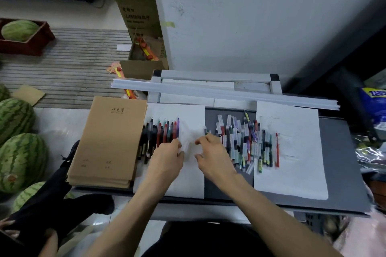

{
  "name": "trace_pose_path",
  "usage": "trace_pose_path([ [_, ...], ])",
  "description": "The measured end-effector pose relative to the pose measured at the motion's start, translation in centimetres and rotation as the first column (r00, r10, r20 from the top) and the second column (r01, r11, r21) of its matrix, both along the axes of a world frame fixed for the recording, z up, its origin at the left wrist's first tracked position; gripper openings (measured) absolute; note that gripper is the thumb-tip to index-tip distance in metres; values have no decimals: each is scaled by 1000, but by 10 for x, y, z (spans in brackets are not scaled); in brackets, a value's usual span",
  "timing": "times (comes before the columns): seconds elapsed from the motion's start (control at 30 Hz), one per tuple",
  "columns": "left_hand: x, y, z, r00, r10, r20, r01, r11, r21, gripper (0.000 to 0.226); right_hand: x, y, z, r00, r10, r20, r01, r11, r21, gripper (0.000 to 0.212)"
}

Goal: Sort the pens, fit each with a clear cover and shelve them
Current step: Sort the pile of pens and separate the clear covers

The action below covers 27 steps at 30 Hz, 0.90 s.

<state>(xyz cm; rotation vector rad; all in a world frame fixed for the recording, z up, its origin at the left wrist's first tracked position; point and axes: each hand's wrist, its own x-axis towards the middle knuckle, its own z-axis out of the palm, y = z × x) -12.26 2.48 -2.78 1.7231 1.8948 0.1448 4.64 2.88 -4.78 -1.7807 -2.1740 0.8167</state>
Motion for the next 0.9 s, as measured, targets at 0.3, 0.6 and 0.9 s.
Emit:
trace_pose_path([
  [0.3,13,-5,-13,999,16,29,-16,1000,-3,27,11,-12,-11,998,42,52,-42,999,-12,36],
  [0.6,22,-3,-16,999,-1,51,2,1000,-11,48,6,3,-9,997,29,67,-29,1000,4,34],
  [0.9,22,-10,-15,994,66,81,-62,997,-52,35,-6,32,-3,998,61,28,-61,998,-6,37],
])
